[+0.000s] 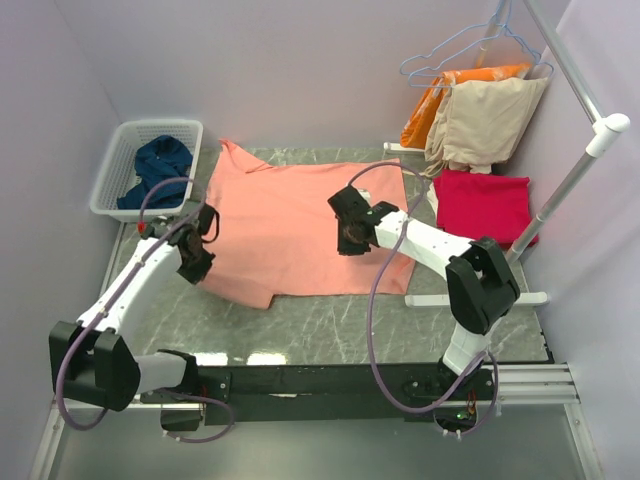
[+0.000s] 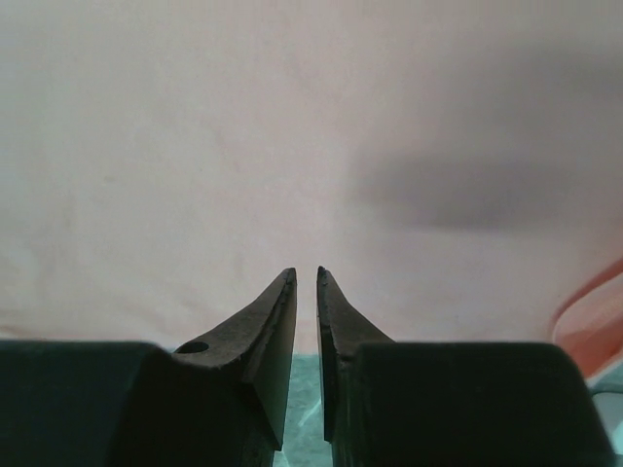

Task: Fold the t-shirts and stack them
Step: Flatten the tshirt out

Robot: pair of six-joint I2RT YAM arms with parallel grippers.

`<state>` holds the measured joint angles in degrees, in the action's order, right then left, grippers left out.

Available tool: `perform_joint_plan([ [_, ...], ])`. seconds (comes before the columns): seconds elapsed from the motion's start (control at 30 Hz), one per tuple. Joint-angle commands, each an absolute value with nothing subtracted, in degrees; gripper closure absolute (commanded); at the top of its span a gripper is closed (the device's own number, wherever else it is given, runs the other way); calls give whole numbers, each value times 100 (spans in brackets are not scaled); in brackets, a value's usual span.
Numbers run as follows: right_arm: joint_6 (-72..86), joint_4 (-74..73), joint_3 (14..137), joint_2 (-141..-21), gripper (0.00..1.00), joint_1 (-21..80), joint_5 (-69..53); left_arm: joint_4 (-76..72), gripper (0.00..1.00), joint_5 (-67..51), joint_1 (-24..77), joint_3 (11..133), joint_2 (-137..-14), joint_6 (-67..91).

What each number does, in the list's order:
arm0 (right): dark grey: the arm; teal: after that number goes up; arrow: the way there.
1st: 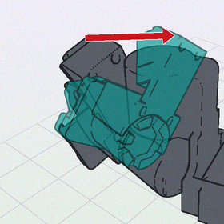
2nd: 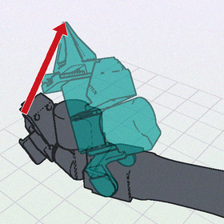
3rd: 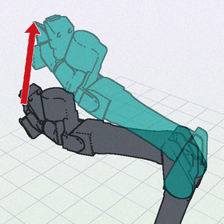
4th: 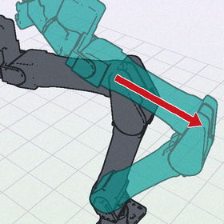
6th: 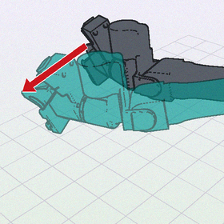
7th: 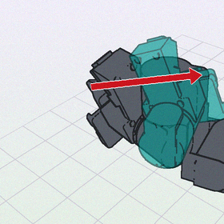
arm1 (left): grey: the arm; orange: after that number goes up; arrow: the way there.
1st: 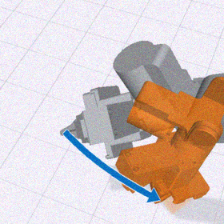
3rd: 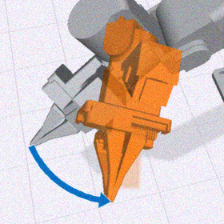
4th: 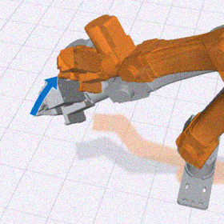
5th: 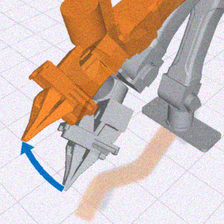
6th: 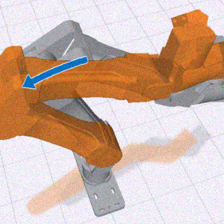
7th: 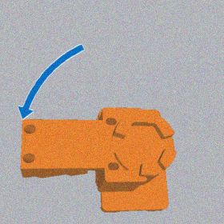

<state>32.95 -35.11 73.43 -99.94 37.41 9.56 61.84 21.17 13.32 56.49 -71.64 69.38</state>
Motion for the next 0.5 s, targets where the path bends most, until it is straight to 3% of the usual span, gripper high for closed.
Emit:
perform_joint_plan([
  [0.0, 3217, -3463, 7699, -10151, 79, 3770, 897, 6487, 98, 2303, 1345, 6292, -7119, 6592],
  [0.23, 3138, -3481, 7840, -10213, 80, 3753, 853, 5407, 92, 2240, 1336, 6731, -8354, 6056],
  [0.47, 3146, -3498, 7858, -10222, 80, 3753, 818, 4852, 96, 2153, 1354, 7672, -10009, 5582],
])
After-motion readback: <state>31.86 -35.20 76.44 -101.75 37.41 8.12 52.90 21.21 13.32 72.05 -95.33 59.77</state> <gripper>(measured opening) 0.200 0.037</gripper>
